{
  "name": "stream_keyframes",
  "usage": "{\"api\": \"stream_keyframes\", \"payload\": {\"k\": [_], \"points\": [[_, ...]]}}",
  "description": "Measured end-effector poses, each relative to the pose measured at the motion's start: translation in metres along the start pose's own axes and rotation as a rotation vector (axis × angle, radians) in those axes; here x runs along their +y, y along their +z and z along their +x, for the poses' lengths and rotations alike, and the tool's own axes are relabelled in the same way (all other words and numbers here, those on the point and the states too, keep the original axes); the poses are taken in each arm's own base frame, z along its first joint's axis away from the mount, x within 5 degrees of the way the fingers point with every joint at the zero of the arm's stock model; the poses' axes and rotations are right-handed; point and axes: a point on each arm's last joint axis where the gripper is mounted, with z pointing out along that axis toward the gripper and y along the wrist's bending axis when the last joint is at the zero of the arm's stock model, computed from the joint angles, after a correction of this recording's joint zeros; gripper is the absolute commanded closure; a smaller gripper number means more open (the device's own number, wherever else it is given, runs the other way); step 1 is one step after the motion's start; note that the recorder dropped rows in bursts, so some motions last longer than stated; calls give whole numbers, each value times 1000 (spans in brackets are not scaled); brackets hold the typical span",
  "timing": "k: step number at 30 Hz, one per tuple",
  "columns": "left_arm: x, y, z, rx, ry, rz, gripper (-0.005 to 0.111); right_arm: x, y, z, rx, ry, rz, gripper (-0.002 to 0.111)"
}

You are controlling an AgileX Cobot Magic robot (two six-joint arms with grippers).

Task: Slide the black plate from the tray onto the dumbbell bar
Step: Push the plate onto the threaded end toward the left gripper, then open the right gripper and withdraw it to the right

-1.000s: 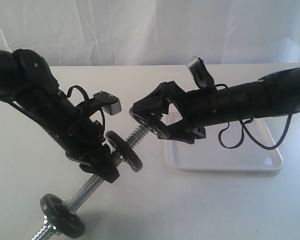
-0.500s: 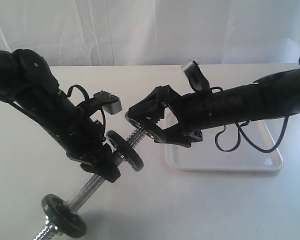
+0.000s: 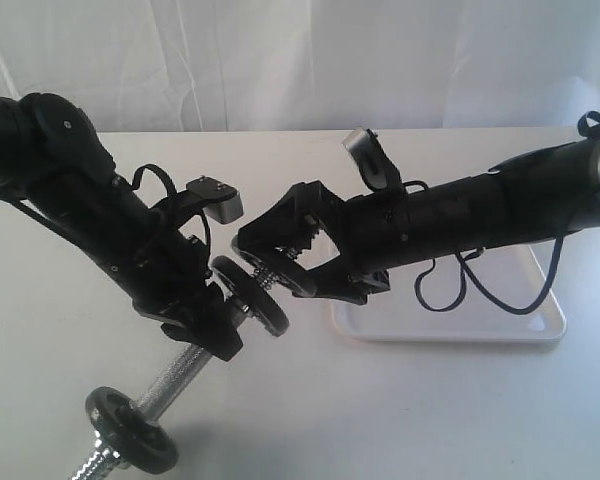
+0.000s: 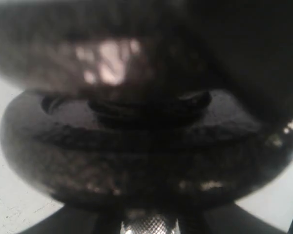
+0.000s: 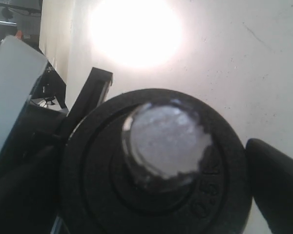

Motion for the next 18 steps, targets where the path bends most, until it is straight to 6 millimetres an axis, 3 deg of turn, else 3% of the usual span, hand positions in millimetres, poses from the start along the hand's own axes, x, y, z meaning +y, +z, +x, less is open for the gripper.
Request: {"api": "stream_keyframes", "payload": {"k": [3, 6, 8, 14, 16, 18], "points": [[0, 0, 0, -1, 1, -1, 107, 0, 2, 1, 9, 2, -3, 107], [0, 0, 0, -1, 1, -1, 107, 0, 3, 2, 14, 9, -9, 96], [0, 0, 0, -2, 1, 0, 107, 0, 3, 2, 15, 11, -11, 81], [-1, 0, 0, -2, 3, 3, 107, 0, 3, 2, 20, 14, -13, 17], [-1, 0, 0, -2, 2, 3, 107, 0, 3, 2, 21, 14, -14, 4], [-1, 0, 0, -2, 2, 3, 107, 1, 3, 3, 25, 14, -21, 3]]}}
